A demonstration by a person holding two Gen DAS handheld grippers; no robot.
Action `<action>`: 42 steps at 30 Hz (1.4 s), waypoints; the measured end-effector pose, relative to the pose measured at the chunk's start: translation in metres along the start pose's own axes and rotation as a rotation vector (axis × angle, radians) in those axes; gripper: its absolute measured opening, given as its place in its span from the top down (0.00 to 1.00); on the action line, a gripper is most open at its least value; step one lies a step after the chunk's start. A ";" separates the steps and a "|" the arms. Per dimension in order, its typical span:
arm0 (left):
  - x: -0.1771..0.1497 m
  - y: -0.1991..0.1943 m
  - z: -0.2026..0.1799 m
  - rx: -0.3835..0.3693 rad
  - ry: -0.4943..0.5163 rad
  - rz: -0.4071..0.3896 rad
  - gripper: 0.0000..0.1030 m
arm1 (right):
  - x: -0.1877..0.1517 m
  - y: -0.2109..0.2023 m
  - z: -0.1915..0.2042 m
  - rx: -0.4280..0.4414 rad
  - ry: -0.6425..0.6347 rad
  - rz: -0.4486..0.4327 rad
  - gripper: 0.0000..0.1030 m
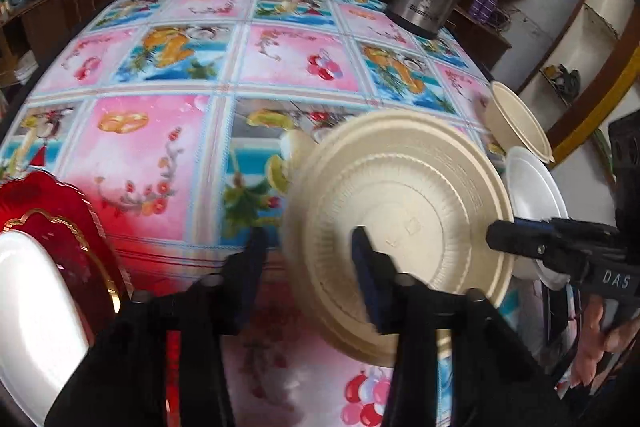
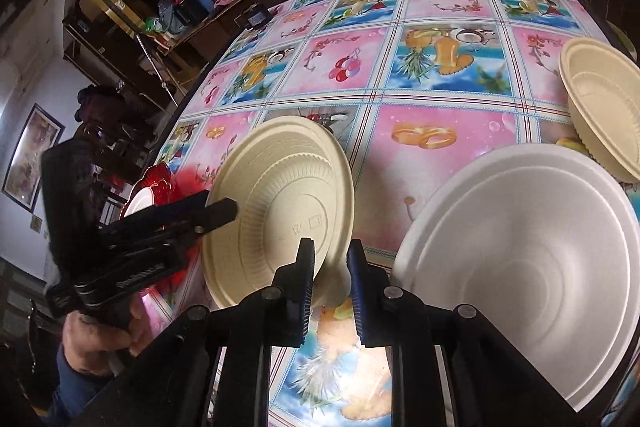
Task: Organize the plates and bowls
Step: 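Lift the beige bowl with the right tool and carry it over the stack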
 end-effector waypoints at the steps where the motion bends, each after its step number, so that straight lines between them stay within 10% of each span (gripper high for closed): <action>1: -0.003 0.001 -0.002 0.005 0.009 0.001 0.72 | 0.000 0.000 0.000 0.006 0.005 -0.002 0.81; 19: -0.057 -0.036 0.005 -0.068 -0.029 0.002 0.72 | -0.020 0.006 0.018 0.013 -0.004 -0.019 0.78; 25: -0.054 -0.037 0.003 -0.043 -0.009 -0.018 0.72 | -0.029 -0.029 0.016 -0.084 -0.018 -0.150 0.73; 38: -0.059 -0.030 -0.002 -0.006 0.038 -0.037 0.72 | -0.075 -0.013 -0.005 0.169 0.208 -0.085 0.72; 42: -0.061 -0.036 -0.009 -0.006 0.068 -0.057 0.74 | -0.075 -0.008 0.000 0.159 0.192 -0.098 0.87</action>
Point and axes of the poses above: each gripper's, at about its wrist camera, not at the fingertips, and y roughly the way its jaws point, z to its left, x to its top, the point moved 3 cm from there along y, roughly the way its jaws point, and after that the axes turned 4 degrees about -x, right-handed, at the moved point
